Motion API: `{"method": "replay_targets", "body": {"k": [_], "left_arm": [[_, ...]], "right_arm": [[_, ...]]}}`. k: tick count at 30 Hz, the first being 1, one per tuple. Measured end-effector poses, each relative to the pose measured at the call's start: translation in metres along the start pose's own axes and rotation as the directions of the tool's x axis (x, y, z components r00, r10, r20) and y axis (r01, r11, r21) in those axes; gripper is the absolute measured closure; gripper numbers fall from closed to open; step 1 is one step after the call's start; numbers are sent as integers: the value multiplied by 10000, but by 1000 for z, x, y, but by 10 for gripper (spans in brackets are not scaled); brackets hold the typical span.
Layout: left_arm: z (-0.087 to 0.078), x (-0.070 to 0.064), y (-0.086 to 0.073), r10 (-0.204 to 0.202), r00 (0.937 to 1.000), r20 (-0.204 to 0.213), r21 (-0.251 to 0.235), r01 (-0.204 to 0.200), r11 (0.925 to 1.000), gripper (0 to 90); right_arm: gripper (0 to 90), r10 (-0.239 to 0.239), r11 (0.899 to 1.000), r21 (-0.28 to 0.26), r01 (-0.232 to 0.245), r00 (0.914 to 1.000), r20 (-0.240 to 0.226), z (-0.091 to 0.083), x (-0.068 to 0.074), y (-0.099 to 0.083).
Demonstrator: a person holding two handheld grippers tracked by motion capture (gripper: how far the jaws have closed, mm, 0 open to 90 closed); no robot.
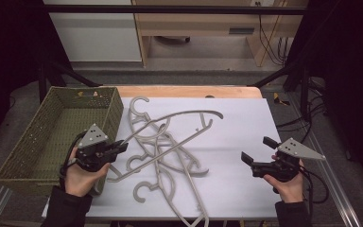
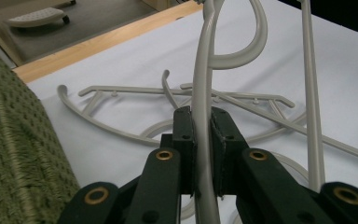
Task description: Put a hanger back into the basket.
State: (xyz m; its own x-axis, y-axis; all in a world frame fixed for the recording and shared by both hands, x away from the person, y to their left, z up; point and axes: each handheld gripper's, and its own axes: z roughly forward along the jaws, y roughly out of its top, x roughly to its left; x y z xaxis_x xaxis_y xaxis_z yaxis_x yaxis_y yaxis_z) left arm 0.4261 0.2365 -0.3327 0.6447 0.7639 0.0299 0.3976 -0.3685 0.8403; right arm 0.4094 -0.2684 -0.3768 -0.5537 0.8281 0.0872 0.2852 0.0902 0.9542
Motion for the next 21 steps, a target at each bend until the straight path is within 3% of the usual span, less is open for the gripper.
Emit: {"method": "replay_targets", "body": {"k": [11, 21], "left_arm": [[-23, 33, 5, -326, 9969, -717, -429, 296, 9986, 815], [-49, 71, 12, -366, 9874, -1541, -793, 246, 9966, 815]], "right_arm": [[9, 24, 10000, -41, -24, 10000, 4, 0, 0, 0], [9, 6, 10000, 2, -6, 10000, 44, 0, -1, 0]]}}
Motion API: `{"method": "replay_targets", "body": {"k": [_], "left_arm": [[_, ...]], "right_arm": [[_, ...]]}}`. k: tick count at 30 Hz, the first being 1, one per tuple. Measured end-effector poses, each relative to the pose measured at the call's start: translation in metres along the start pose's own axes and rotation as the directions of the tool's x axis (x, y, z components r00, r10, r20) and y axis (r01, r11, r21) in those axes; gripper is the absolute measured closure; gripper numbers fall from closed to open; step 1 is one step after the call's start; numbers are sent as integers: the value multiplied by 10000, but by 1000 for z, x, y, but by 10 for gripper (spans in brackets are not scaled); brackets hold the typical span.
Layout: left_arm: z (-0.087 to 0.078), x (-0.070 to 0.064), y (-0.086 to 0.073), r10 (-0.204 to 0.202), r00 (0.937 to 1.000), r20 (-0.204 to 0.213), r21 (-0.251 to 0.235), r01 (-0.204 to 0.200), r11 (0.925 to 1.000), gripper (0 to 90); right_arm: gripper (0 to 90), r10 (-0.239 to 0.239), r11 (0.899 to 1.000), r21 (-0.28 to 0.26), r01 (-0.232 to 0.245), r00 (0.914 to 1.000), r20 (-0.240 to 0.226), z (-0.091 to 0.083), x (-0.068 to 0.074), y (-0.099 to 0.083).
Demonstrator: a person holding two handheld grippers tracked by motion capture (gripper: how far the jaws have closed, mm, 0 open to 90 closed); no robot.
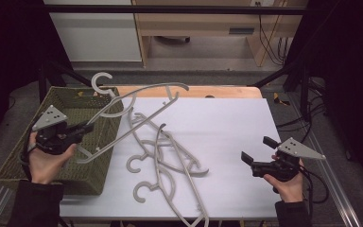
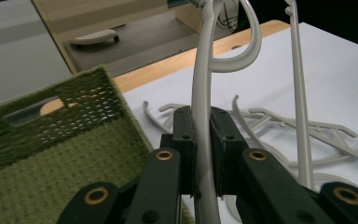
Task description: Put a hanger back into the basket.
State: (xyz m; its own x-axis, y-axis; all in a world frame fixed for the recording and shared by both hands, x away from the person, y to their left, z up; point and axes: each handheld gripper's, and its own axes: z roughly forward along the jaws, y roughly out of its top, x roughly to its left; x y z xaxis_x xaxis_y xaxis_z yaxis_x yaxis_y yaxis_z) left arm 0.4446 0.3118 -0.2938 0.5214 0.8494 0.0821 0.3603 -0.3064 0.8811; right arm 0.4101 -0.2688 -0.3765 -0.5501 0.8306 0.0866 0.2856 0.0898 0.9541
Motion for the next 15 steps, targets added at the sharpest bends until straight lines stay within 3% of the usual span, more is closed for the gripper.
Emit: {"method": "replay_targets", "body": {"k": [9, 15], "left_arm": [[-15, 34, -2, -13, 9954, -958, -179, -4, 9998, 815], [-20, 59, -11, -198, 9888, -1477, 58, 209, 9998, 815]], "right_arm": [[9, 16, 10000, -8, -16, 10000, 13, 0, 0, 0], [10, 34, 10000, 5, -34, 10000, 42, 1, 0, 0]]}}
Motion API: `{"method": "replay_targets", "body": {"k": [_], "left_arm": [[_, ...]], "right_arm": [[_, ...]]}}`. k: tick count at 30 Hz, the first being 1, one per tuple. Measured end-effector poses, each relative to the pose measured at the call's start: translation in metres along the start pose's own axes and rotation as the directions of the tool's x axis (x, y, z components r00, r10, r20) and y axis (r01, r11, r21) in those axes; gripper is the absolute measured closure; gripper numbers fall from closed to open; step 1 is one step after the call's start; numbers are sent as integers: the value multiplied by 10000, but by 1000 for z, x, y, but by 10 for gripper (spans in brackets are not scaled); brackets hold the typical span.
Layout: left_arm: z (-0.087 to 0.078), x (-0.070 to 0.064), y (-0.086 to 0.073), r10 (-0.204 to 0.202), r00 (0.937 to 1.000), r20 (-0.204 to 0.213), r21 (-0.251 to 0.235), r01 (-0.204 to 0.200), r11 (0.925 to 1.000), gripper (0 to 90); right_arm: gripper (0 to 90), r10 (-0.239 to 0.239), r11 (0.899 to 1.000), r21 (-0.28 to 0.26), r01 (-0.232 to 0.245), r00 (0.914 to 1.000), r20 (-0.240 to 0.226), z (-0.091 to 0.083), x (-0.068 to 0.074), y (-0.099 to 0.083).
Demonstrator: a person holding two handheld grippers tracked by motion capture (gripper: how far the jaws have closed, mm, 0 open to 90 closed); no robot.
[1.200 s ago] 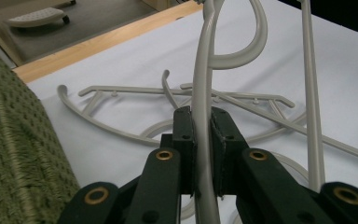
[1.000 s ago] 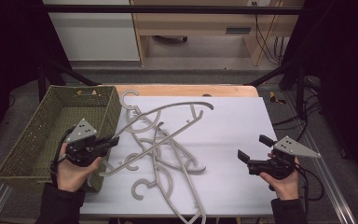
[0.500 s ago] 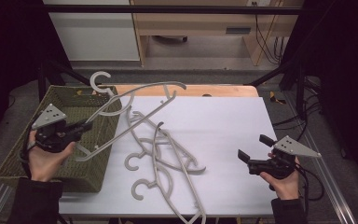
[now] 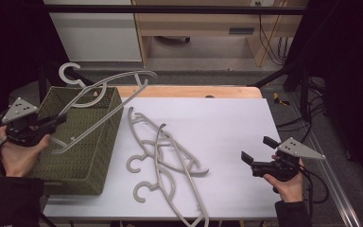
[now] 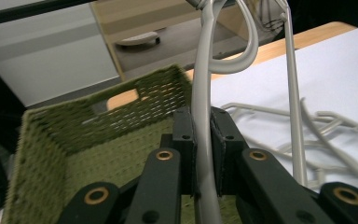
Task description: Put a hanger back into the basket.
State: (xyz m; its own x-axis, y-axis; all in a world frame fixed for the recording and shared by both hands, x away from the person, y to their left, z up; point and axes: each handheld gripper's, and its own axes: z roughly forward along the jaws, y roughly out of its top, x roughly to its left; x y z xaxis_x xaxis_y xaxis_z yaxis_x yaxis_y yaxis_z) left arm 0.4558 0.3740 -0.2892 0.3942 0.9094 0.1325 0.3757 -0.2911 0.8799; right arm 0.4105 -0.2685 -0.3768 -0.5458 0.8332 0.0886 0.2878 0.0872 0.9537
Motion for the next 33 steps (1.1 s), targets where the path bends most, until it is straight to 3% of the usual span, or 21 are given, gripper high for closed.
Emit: {"method": "replay_targets", "body": {"k": [9, 21, 33], "left_arm": [[0, 33, -21, -93, 9982, -592, 290, 110, 9995, 816], [-7, 71, -44, -539, 9956, -763, 418, 572, 9975, 815], [-18, 93, -65, -697, 9929, -962, 643, 761, 9950, 815]], "right_arm": [[10, -47, 10000, 85, 47, 10000, -20, 2, 0, -1], [10, -35, 9999, 125, 35, 10000, 6, 3, 0, -2], [10, -5, 9997, 235, 5, 10000, 27, 7, 1, -3]]}}
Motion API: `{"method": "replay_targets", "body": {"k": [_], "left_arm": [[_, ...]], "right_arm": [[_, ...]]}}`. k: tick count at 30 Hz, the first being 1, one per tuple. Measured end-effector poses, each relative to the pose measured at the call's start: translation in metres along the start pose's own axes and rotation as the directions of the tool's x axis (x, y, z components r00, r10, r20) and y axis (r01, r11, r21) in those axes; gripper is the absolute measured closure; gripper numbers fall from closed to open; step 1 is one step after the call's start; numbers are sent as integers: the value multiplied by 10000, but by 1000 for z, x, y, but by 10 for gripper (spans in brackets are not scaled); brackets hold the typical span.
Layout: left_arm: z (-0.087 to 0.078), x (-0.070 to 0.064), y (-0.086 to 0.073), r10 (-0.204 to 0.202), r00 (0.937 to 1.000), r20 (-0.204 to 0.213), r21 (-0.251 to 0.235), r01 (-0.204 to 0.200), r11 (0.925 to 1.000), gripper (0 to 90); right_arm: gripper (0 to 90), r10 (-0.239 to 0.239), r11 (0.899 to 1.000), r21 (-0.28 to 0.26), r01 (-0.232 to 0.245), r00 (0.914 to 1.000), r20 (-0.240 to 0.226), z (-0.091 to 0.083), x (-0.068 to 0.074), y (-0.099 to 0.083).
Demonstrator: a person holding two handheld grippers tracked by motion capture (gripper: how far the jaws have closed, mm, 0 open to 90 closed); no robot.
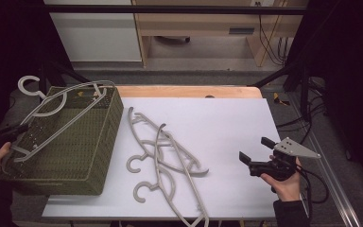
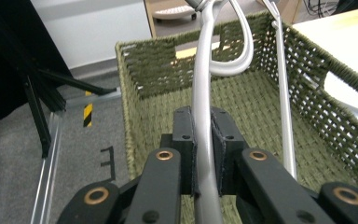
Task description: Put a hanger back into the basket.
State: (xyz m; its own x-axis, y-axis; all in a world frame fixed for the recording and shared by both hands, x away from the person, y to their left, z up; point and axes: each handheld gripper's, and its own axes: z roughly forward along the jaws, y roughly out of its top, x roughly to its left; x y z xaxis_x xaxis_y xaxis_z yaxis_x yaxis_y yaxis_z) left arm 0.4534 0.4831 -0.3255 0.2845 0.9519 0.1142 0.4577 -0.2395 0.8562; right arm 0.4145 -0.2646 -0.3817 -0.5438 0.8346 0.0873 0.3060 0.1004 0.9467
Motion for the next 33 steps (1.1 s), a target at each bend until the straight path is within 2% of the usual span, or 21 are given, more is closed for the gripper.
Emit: {"method": "replay_targets", "body": {"k": [5, 8, 14, 18, 21, 23, 26, 31, 33], "left_arm": [[2, 2, -6, 81, 10000, 37, 146, -82, 9999, 815], [4, 3, -10, -44, 10000, 20, 201, 44, 9998, 815], [17, -3, -16, 434, 9989, -150, 978, -418, 9943, 815], [25, -8, -17, 349, 9994, -75, 1044, -340, 9940, 814], [33, -14, -18, 610, 9979, -223, 1578, -567, 9858, 814], [40, -17, -20, 891, 9952, -406, 2055, -790, 9755, 813], [46, -17, -21, 658, 9973, -333, 2206, -569, 9737, 812], [49, -16, -22, 524, 9973, -514, 2841, -357, 9581, 806], [50, -18, -22, 683, 9956, -637, 3020, -460, 9522, 802]], "right_arm": [[10, 28, 10000, 15, -28, 10000, 13, 0, 0, 0], [10, 29, 10000, 35, -30, 10000, 19, 0, 0, 0], [10, 11, 10000, 29, -11, 10000, 13, 0, 0, 0], [11, 37, 10000, 12, -37, 10000, 39, 0, 0, 0], [11, 18, 10000, 9, -18, 10000, 28, 0, 0, 0], [11, 8, 10000, 7, -8, 10000, 34, 0, 0, 0], [12, 7, 10000, 1, -7, 10000, 29, -1, 0, 0], [12, -13, 10000, 4, 13, 10000, 43, 0, 0, 0], [13, -2, 10000, 5, 2, 10000, 28, 0, 1, 0]]}}
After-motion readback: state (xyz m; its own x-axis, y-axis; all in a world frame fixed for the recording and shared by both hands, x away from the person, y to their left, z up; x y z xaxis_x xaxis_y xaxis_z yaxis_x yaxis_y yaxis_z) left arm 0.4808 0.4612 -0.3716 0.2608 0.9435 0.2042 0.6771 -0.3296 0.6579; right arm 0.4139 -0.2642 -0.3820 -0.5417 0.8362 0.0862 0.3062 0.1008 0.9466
